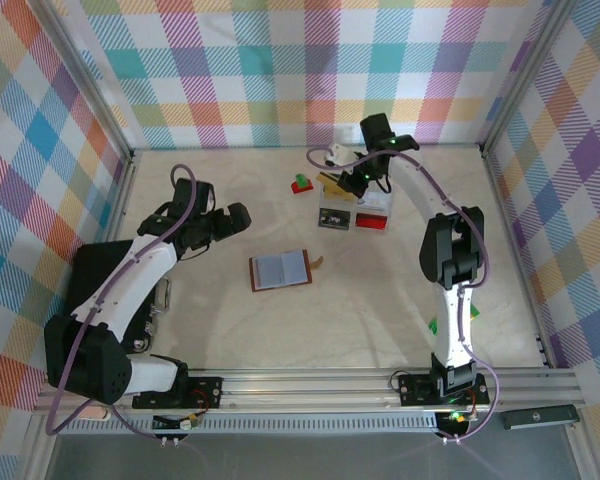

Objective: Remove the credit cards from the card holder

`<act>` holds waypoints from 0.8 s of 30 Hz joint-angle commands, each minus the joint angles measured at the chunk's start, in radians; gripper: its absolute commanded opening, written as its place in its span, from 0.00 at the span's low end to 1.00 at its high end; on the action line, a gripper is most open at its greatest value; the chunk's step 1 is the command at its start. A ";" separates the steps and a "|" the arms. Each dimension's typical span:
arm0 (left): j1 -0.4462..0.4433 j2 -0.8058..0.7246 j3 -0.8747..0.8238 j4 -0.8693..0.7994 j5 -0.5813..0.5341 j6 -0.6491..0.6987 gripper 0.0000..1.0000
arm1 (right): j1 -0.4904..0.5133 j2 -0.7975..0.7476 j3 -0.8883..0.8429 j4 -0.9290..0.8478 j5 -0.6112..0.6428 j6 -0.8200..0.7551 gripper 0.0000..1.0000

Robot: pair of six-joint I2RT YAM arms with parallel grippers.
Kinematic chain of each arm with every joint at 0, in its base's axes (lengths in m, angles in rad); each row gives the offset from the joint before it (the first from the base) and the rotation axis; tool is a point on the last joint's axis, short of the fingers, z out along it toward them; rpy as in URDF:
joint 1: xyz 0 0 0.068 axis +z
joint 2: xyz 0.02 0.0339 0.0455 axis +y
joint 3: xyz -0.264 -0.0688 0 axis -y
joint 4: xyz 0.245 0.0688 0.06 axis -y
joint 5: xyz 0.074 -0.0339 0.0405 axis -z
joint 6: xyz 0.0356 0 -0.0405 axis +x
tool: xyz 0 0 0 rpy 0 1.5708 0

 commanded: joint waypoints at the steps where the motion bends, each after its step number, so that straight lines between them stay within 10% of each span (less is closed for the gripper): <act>1: 0.015 0.017 0.032 -0.021 -0.001 0.017 1.00 | -0.009 0.040 0.068 -0.101 -0.013 -0.087 0.00; 24: 0.015 0.044 0.034 -0.026 0.012 0.002 1.00 | -0.023 0.121 0.116 -0.129 0.104 -0.141 0.01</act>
